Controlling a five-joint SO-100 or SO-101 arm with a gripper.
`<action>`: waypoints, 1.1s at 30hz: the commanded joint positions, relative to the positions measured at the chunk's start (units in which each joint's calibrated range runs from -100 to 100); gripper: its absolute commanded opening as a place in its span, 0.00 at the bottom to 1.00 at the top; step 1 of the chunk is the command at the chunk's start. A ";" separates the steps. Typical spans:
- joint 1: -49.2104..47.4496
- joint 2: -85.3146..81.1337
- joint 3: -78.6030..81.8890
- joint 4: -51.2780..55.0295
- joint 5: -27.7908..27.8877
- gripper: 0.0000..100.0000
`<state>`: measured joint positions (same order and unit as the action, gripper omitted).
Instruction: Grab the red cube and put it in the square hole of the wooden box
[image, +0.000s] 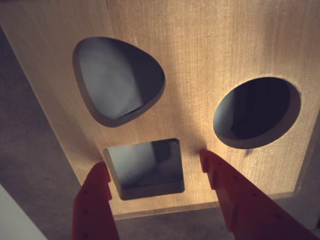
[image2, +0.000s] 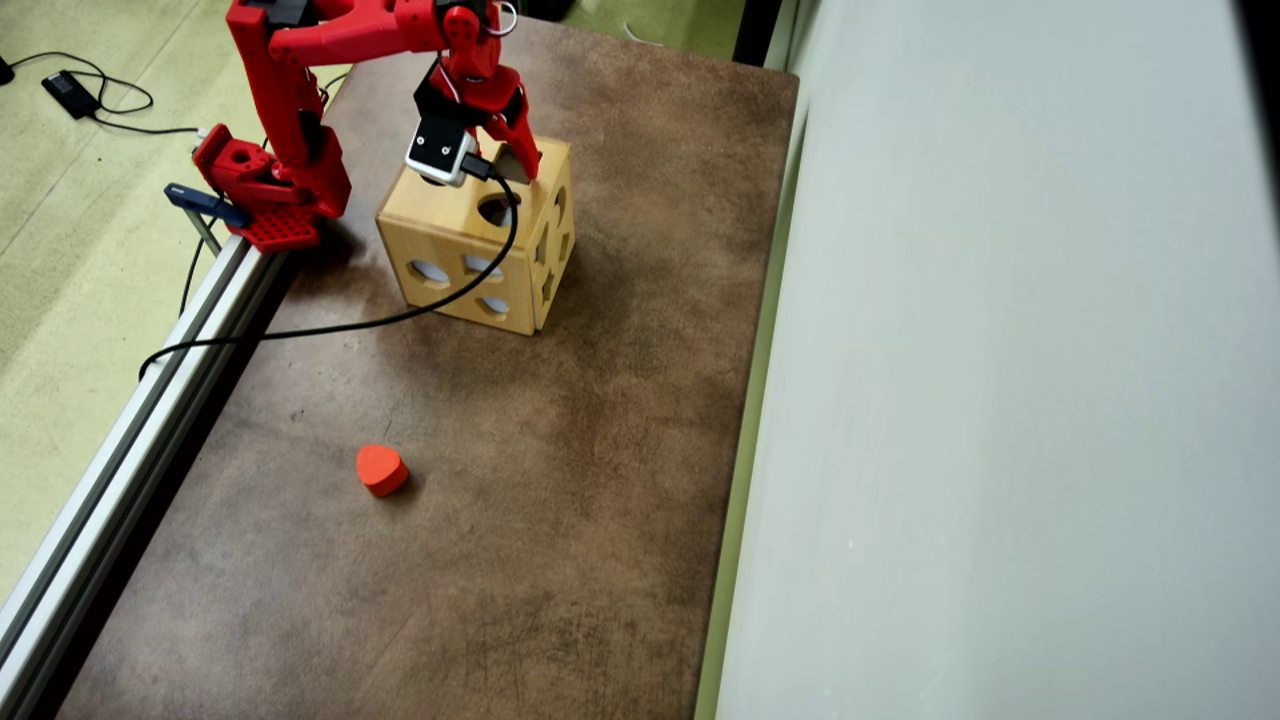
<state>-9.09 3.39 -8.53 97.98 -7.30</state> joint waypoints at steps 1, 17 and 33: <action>-0.27 -3.18 -0.59 -0.31 0.29 0.29; -0.34 -18.46 -0.59 -0.31 0.29 0.29; -0.86 -34.52 0.21 -0.23 0.34 0.29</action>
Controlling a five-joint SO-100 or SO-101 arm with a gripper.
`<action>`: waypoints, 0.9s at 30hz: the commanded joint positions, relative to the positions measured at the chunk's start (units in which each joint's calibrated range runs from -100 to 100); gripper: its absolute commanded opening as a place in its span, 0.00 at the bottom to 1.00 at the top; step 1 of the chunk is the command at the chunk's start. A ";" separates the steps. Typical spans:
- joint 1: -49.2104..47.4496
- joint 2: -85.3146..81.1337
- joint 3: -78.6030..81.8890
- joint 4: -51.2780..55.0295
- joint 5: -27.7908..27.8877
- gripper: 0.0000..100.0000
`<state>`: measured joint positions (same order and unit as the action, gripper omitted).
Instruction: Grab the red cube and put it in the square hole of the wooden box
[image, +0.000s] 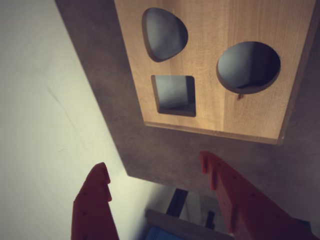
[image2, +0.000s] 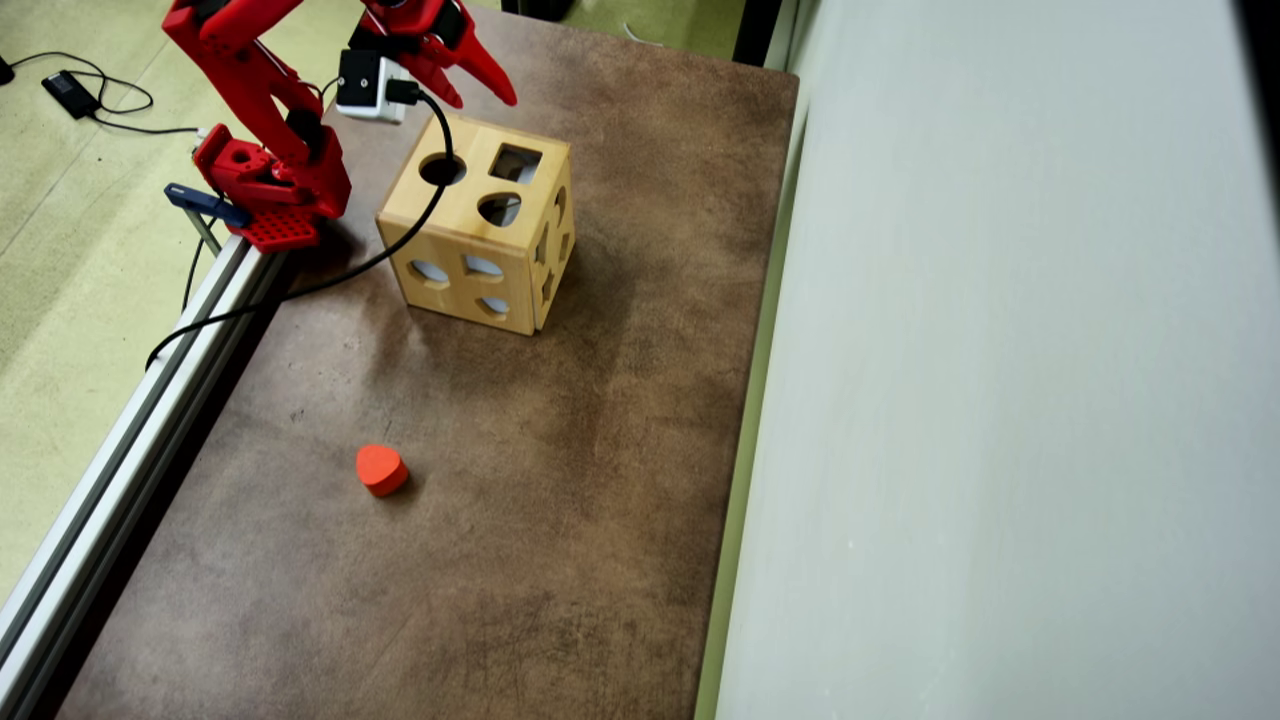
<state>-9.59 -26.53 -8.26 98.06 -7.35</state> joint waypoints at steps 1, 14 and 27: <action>-0.36 -5.79 -0.06 -0.31 0.44 0.29; 0.23 -21.42 0.03 -0.23 6.20 0.29; 0.23 -36.11 0.12 -0.23 7.08 0.29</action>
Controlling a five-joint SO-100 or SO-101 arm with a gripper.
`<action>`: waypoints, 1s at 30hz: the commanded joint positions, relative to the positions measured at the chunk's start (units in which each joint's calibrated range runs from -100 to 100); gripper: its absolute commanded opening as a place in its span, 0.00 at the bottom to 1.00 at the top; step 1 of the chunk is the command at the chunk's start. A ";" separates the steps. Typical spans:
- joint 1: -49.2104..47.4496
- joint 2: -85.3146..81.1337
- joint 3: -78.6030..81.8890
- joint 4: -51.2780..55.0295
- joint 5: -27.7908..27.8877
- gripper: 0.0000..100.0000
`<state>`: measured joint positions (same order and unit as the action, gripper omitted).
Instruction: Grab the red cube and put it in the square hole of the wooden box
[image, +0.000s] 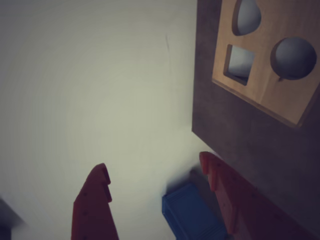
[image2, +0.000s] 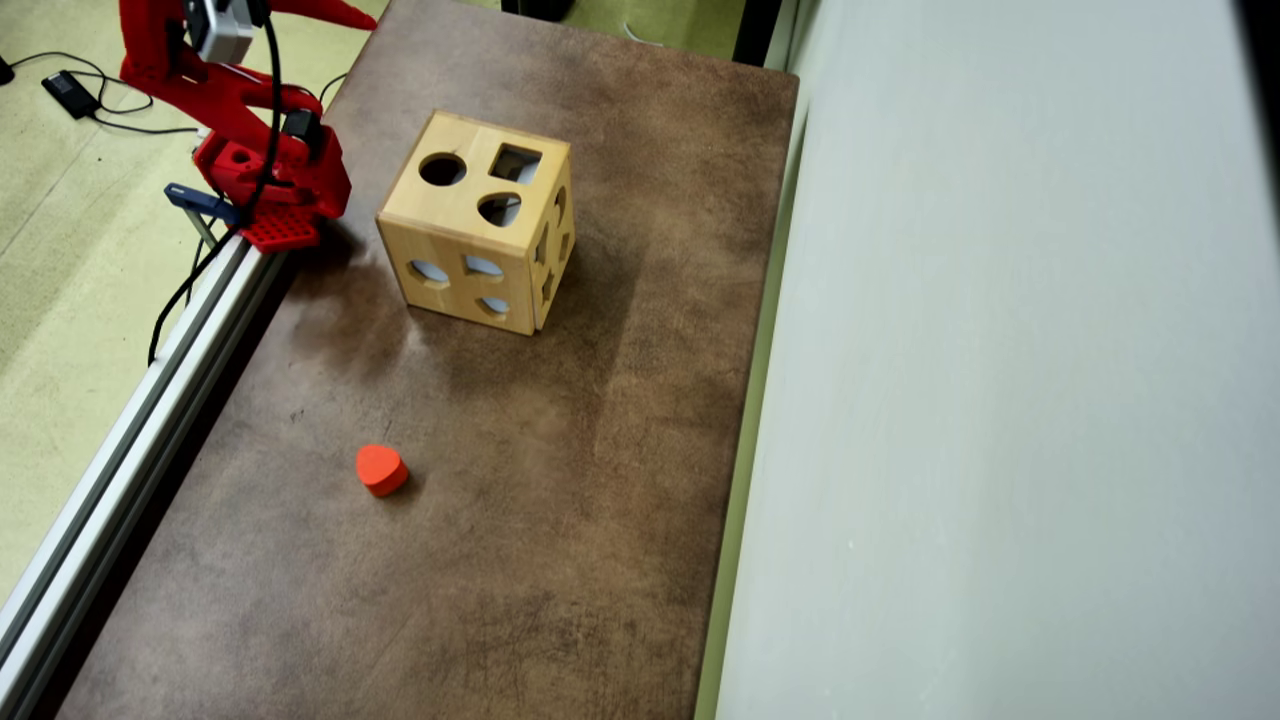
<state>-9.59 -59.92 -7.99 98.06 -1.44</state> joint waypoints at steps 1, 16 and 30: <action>0.31 -3.74 -0.15 -0.15 2.20 0.29; 13.38 -18.17 -0.06 -0.07 6.79 0.29; 14.35 -33.63 12.82 -0.23 6.84 0.29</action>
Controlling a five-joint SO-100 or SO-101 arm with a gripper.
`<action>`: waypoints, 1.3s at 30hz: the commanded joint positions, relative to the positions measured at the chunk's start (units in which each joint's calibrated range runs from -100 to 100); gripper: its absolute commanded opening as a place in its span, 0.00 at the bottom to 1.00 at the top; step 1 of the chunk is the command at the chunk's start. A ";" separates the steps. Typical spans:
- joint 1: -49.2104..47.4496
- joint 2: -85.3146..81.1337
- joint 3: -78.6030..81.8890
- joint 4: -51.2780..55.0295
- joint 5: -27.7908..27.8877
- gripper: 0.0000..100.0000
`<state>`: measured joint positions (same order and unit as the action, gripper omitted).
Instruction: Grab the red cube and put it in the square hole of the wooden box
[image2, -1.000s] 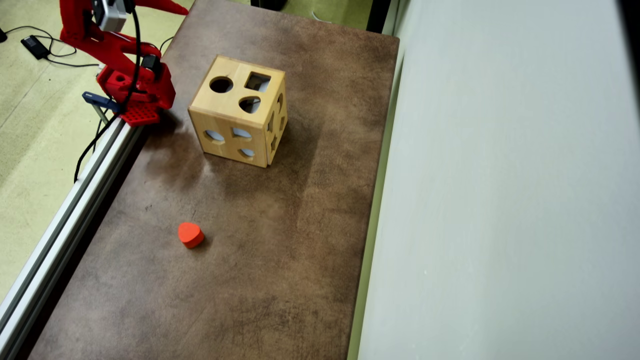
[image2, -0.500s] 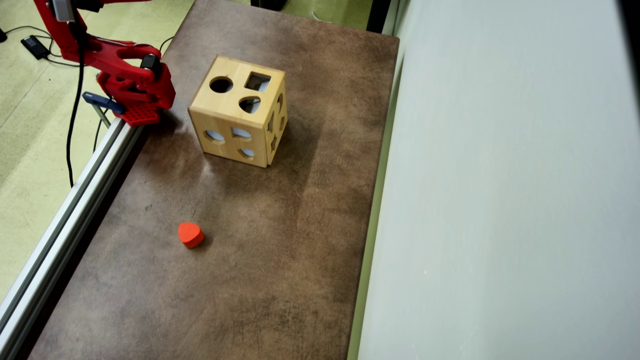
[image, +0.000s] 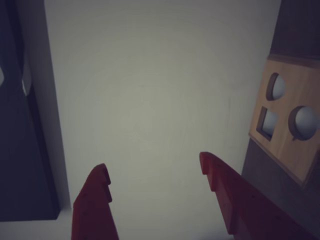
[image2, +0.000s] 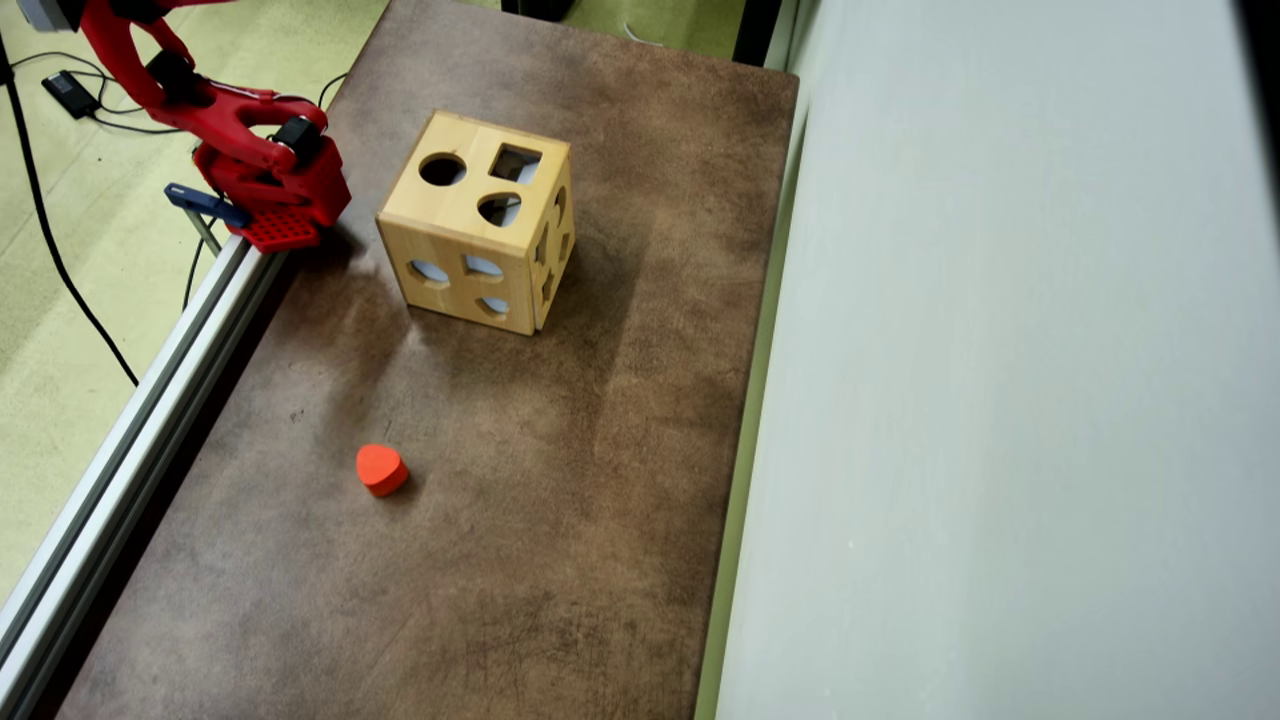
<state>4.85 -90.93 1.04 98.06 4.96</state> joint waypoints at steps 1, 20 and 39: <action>-0.10 -3.72 4.78 -0.23 0.44 0.29; -0.39 -4.23 15.96 -0.15 0.44 0.29; -0.47 -4.23 19.80 -0.31 0.44 0.29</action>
<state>4.85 -95.51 20.81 98.06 4.96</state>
